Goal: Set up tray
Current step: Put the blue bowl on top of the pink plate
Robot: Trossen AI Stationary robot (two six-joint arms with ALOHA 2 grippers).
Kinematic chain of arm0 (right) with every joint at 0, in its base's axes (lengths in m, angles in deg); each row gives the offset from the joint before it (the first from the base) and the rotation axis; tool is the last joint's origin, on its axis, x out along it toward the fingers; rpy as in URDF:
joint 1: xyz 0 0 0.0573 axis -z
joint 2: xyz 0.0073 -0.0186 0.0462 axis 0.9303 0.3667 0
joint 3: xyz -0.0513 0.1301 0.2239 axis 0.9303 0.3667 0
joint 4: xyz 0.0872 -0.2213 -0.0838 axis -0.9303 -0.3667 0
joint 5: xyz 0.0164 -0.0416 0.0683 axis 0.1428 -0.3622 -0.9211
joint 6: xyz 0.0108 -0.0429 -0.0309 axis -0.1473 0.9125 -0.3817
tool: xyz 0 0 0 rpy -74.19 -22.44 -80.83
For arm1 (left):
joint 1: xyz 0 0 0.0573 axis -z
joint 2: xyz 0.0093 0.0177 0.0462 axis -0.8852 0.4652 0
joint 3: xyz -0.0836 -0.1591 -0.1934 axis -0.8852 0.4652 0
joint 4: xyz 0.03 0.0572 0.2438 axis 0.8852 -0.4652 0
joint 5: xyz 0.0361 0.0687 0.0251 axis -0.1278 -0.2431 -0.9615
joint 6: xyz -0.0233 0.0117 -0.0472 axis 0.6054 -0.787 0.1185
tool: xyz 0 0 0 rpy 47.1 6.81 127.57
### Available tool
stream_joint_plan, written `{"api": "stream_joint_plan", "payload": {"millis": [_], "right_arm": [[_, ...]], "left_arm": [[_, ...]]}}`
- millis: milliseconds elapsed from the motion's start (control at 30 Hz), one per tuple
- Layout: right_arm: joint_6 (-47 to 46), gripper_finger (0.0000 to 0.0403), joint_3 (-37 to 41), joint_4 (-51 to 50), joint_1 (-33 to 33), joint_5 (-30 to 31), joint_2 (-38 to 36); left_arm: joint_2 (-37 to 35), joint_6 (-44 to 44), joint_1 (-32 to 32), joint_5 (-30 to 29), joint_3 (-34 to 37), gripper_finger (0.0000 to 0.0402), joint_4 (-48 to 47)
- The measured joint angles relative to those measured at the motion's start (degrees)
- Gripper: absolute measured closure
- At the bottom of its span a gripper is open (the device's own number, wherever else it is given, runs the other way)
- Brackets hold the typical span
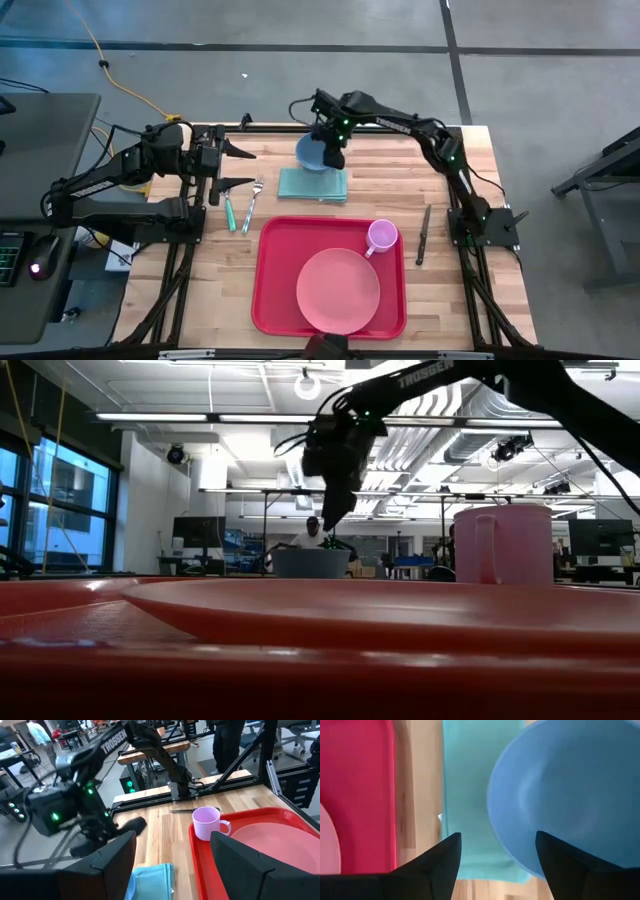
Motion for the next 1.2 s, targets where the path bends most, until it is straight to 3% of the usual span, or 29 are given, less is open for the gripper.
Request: {"api": "stream_joint_plan", "payload": {"millis": [233,700,1033,1200], "right_arm": [[-1.6,0.017,0.0,0.56,-2.42,1.99,1.89],[-3.6,0.0217,1.26,4.89,-3.17,5.91,3.55],[-5.57,0.021,6.6,7.49,-3.5,2.9,3.53],[-8.4,0.0225,9.4,9.58,-4.1,6.59,3.53]], "left_arm": [[-0.01,0.01,0.0,0.02,0.0,0.0115,-0.35],[-0.02,0.01,0.0,0.04,0.0,0.0115,-0.43],[-0.02,0.03,0.0,0.07,0.0,0.0115,-0.42],[-0.02,0.03,0.0,0.08,0.0,0.0115,-0.42]]}}
